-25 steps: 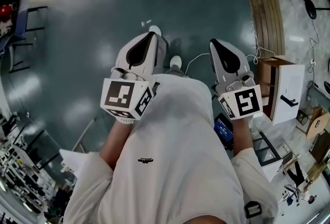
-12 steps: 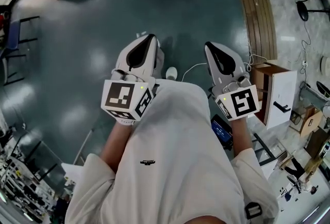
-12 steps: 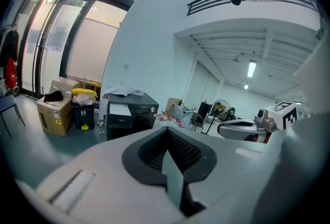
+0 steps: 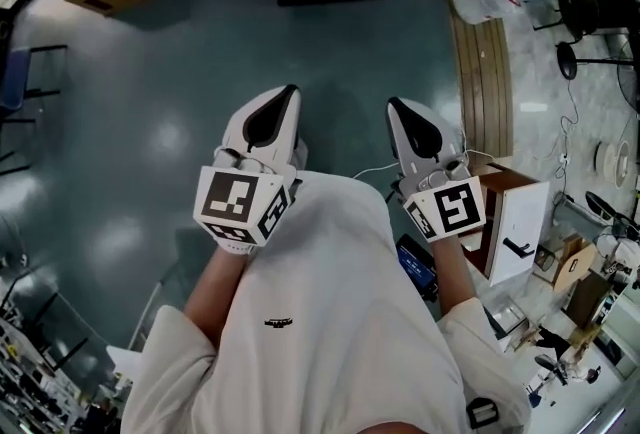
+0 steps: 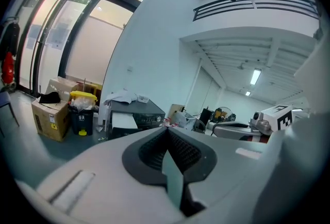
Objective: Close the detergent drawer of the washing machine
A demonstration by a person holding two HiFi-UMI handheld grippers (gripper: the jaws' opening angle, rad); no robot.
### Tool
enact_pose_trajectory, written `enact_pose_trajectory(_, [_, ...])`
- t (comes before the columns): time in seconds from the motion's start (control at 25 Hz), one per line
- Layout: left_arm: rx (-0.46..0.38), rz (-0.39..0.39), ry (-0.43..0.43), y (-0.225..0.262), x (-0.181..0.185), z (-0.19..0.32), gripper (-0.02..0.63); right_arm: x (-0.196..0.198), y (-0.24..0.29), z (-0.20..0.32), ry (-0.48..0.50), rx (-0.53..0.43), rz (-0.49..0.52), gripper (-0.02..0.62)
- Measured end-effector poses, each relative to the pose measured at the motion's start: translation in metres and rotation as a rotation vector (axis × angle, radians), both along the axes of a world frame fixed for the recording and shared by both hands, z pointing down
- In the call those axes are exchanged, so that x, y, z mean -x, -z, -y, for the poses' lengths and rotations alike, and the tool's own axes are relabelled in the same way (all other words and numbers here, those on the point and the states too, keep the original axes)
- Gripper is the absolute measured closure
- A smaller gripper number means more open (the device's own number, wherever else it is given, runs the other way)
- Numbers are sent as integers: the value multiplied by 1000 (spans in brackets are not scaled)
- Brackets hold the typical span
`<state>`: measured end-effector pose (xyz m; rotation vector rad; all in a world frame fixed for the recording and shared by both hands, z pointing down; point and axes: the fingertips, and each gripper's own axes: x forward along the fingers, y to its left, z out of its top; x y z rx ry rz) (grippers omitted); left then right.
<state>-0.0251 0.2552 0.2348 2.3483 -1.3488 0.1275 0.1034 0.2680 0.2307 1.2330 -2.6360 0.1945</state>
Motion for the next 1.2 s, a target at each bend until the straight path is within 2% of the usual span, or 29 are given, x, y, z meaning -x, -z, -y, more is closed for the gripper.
enact_pose_trajectory(0.4, [-34, -36, -14, 3, 45, 72, 588, 41, -3, 75, -8, -5, -22, 594])
enact_pose_trajectory(0.68, [-8, -38, -14, -8, 67, 92, 588, 47, -4, 89, -21, 22, 1, 594])
enact_pose_trajectory(0.92, [31, -48, -30, -18, 60, 98, 588, 47, -9, 98, -21, 46, -13, 594])
enact_pose_trajectory(1.2, [36, -14, -27, -21, 51, 116, 588, 45, -17, 121, 20, 59, 23, 594])
